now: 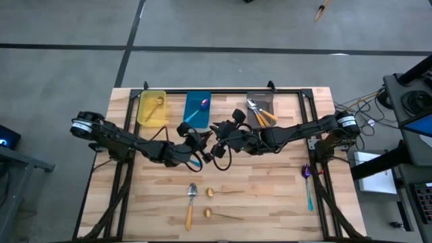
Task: Sort silverware by color (type)
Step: Put the gold spoon into the yellow bin
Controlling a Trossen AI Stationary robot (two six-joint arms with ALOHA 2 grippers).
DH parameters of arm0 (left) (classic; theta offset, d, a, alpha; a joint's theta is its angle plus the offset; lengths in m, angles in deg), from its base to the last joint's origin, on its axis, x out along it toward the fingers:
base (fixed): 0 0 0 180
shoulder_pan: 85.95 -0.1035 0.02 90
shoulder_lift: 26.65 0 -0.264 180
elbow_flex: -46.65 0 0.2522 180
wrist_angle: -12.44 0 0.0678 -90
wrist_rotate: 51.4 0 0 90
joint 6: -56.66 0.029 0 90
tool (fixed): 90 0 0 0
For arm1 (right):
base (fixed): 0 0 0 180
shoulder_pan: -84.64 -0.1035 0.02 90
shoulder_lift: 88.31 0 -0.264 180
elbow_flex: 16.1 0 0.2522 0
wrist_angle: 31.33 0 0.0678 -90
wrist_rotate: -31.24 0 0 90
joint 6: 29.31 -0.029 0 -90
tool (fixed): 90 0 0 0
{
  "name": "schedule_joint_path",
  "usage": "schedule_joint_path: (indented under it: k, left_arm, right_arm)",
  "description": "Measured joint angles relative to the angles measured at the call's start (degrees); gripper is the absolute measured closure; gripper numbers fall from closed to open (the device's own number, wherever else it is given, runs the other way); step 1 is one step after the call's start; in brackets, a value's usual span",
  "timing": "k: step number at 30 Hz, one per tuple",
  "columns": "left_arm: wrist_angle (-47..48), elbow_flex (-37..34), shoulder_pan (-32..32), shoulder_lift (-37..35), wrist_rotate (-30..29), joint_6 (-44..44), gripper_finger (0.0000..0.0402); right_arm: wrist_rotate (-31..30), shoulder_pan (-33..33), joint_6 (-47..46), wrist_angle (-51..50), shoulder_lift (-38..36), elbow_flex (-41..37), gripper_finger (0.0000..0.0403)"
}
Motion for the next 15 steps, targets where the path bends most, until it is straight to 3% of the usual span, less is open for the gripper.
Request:
schedule_joint_path:
  k: [8, 15]
  left_arm:
    - [6.69, 2.25, -0.54, -0.87, 2.94, -3.95, 0.0401]
    - [18.01, 2.23, -2.58, -5.58, 4.09, -10.54, 0.0401]
  right_arm:
    - [-0.02, 0.52, -0.04, 0.26, -0.18, 0.00, 0.0249]
    - [-0.09, 1.32, 1.43, 0.01, -2.17, 0.44, 0.0219]
